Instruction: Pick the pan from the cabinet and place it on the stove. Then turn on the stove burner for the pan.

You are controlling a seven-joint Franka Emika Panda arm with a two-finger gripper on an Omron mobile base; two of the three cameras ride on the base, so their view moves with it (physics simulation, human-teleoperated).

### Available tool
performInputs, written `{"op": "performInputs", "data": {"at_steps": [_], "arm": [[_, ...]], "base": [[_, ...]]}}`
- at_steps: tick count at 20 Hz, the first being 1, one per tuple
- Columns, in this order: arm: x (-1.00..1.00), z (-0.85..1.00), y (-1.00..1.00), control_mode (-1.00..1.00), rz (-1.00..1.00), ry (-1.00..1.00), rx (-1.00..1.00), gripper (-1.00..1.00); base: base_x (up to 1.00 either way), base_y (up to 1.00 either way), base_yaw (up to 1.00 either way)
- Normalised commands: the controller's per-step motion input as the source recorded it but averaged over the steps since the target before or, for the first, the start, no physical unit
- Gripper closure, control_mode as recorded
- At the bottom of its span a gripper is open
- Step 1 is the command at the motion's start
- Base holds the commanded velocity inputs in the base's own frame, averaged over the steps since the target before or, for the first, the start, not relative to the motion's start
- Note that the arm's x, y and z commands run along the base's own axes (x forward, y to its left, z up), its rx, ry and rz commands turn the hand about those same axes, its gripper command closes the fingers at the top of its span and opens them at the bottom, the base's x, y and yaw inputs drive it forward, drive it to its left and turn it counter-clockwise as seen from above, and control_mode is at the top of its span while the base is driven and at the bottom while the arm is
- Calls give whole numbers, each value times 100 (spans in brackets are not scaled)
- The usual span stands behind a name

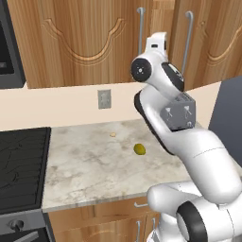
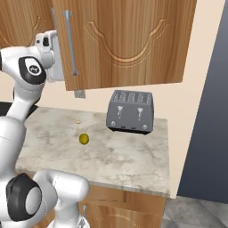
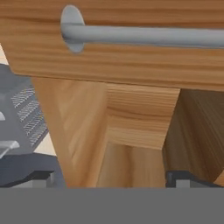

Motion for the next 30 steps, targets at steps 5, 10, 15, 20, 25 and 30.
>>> {"op": "performInputs", "data": {"at_steps": [5, 10, 15, 20, 25, 30], "arm": [[-38, 0, -31, -100, -14, 2, -4, -100], [-89, 1, -50, -100, -18, 0, -1, -100], [-99, 6, -75, -100, -17, 0, 0, -100], [-97, 5, -90, -100, -14, 0, 0, -100], [-93, 5, -100, -100, -10, 0, 5, -100], [-73, 6, -100, -100, -8, 0, 11, -100]], "base": [[0, 0, 0], [0, 0, 0], [0, 0, 0], [0, 0, 0], [0, 0, 0], [0, 0, 0]]}}
